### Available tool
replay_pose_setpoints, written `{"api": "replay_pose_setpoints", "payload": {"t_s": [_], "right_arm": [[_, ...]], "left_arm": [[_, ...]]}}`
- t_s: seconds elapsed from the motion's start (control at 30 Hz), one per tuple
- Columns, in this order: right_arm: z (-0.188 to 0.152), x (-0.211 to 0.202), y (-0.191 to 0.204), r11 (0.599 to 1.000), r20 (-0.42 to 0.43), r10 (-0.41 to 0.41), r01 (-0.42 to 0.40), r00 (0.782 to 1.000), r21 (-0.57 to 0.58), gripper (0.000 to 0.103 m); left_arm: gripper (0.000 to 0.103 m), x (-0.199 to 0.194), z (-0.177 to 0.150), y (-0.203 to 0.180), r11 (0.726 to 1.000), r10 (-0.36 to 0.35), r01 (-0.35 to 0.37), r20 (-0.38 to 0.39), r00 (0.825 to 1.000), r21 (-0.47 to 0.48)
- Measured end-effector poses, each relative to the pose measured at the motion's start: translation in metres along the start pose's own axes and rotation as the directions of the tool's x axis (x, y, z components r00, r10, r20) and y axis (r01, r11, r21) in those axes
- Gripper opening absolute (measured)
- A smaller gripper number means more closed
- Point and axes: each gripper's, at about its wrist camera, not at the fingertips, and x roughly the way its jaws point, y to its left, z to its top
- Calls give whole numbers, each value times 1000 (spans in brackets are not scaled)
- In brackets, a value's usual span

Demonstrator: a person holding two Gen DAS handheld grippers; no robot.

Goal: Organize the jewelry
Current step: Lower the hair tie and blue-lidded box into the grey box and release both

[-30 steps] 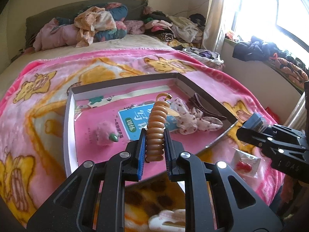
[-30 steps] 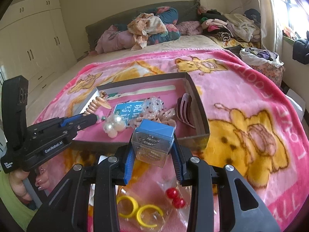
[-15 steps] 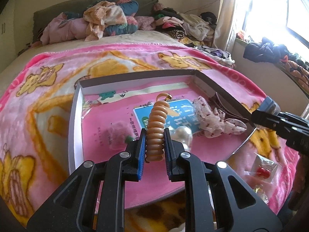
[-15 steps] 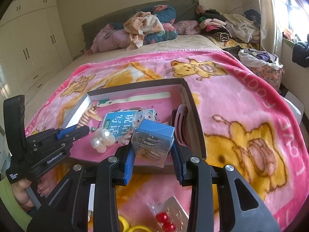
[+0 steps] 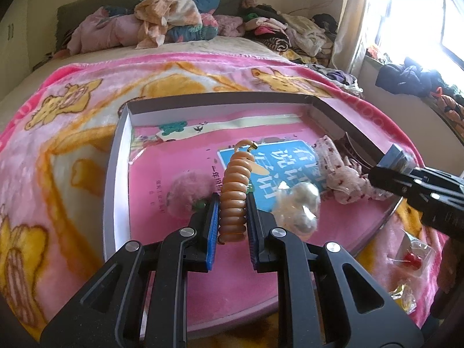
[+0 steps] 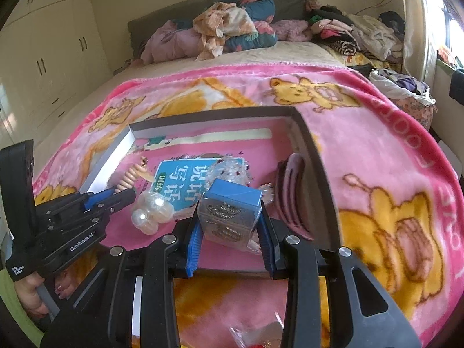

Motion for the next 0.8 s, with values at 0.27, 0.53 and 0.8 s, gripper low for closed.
{"api": "replay_pose_setpoints", "payload": {"t_s": [0.27, 0.53, 0.8], "right_arm": [[-1, 15, 17, 999, -11, 33, -33, 999, -33, 33], [-2, 24, 29, 997, -33, 42, -44, 999, -65, 33], [-9, 24, 28, 998, -41, 48, -50, 998, -49, 33]], "left_arm": [[11, 0, 0, 4, 1000, 21, -20, 9, 1000, -11], [11, -1, 1, 6, 999, 32, -32, 15, 999, -13], [11, -1, 2, 6, 999, 30, -30, 15, 999, -14]]}}
